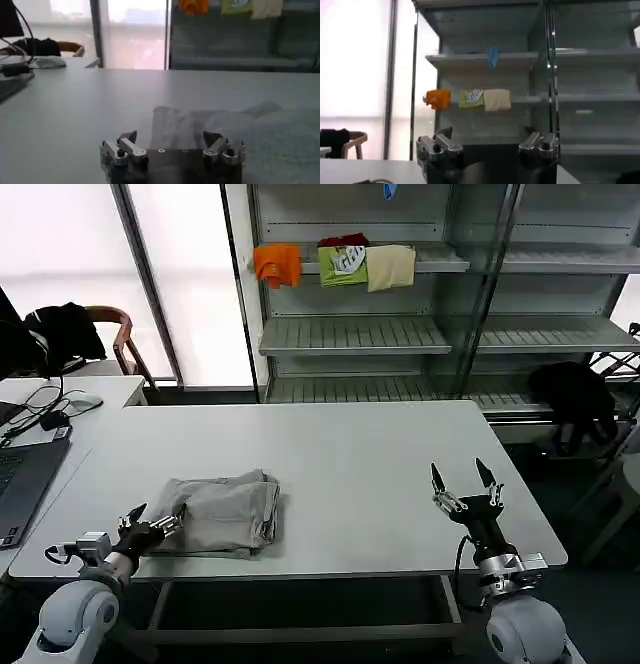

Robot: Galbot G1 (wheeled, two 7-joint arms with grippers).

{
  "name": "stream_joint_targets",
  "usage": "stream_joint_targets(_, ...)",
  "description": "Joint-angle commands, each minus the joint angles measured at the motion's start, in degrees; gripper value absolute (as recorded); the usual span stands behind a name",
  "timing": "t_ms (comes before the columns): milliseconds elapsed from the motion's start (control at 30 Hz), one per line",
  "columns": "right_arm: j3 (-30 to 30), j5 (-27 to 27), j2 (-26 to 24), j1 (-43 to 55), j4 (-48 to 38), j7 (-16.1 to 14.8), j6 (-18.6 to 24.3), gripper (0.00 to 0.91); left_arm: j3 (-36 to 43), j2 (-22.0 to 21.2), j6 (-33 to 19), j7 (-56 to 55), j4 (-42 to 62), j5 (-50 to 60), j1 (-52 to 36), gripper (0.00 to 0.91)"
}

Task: Fold and organize the clothes.

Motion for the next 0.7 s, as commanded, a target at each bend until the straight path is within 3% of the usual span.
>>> stream_joint_targets(33, -0.13, -0.08, 0.01, -0.05, -0.17, -0.02, 0.01, 0.907, -1.06, -0.15, 0.29, 3.23, 5.33, -7.3, -1.75, 0.907)
stream_joint_targets(233, 0.01, 0.0, -0.08, -0.14, -0.3, -0.02, 0.09, 0.907, -0.88, 0.02, 0.7, 4.19, 6.22, -7.55, -2.25, 0.907)
stream_joint_targets(333, -0.04, 0.0, -0.01, -0.13, -0.32, -0.03, 0.13, 0.907, -0.53, -0.12, 0.67, 4.8, 6.12, -7.19, -2.14, 0.595)
stream_joint_targets(367, -0.1, 0.0, 0.02, -0.1, -0.35, -0.03, 0.12, 0.907, -0.27, -0.31, 0.48, 5.04, 6.08, -6.5, -2.1, 0.121)
stream_joint_targets(400, -0.14, -0.02, 0.02, -0.06, -0.39, -0.01, 0.13, 0.907, -0.02, -0.52, 0.35, 4.99, 6.04, -6.16, -2.11, 0.01)
stream_joint_targets(700, -0.04, -0.05, -0.16, -0.19, -0.2, -0.01, 0.07, 0.907, 1.08, -0.91, -1.19, 4.94, 6.16, -3.89, -2.17, 0.0)
